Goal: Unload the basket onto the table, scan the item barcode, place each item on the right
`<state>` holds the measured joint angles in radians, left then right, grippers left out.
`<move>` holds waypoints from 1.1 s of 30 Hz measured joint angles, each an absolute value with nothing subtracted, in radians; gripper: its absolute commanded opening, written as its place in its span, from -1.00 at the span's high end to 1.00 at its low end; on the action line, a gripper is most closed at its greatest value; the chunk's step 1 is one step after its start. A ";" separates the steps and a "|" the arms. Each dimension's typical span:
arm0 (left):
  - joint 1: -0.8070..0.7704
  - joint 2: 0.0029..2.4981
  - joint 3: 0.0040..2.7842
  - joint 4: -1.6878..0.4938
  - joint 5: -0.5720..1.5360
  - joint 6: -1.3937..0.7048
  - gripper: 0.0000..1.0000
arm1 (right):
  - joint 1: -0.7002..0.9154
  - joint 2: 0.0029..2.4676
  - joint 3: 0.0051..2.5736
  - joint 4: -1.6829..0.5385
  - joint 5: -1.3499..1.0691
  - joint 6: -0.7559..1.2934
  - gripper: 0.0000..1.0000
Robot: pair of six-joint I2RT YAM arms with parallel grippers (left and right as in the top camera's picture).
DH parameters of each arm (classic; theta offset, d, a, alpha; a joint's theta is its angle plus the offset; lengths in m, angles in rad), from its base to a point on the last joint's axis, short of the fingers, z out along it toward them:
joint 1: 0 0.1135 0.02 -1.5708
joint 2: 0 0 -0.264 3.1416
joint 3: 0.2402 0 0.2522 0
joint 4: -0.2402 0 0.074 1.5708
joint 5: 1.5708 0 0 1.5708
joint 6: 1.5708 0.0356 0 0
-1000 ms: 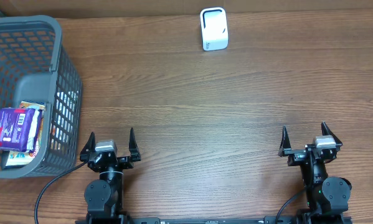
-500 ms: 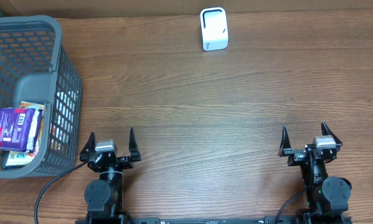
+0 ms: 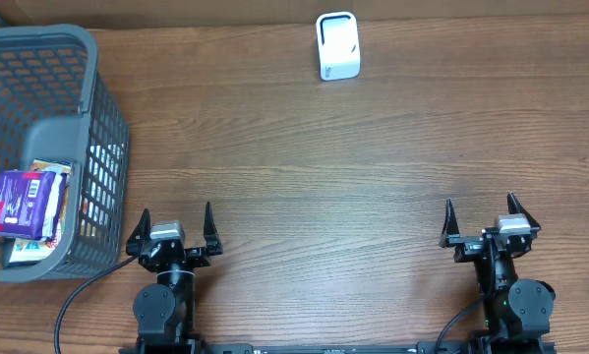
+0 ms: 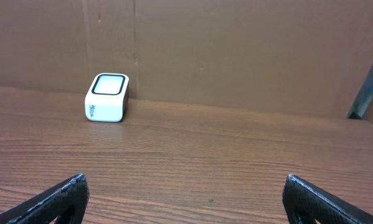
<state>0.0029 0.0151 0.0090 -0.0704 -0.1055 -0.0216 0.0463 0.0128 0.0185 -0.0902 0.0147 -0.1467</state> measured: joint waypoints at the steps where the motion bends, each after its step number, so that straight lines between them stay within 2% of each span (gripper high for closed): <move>1: 0.003 0.015 0.009 -0.070 -0.105 -0.022 -0.99 | 0.046 0.013 0.019 -0.090 0.015 -0.146 -1.00; 9: 0.003 0.015 0.009 -0.068 -0.077 -0.038 -1.00 | 0.046 0.013 0.019 -0.090 0.015 -0.147 -1.00; 18: 0.007 0.015 0.008 0.168 0.391 -0.316 -1.00 | 0.046 0.013 0.019 -0.090 0.015 -0.147 -1.00; 22: 0.007 0.015 0.021 0.283 0.489 -0.360 -1.00 | 0.046 0.013 0.019 -0.090 0.015 -0.147 -1.00; 28: 0.007 0.030 0.182 0.183 0.463 -0.363 -1.00 | 0.046 0.013 0.019 -0.090 0.015 -0.146 -1.00; 33: 0.007 0.157 0.428 -0.015 0.429 -0.355 -1.00 | 0.046 0.013 0.019 -0.090 0.015 -0.147 -1.00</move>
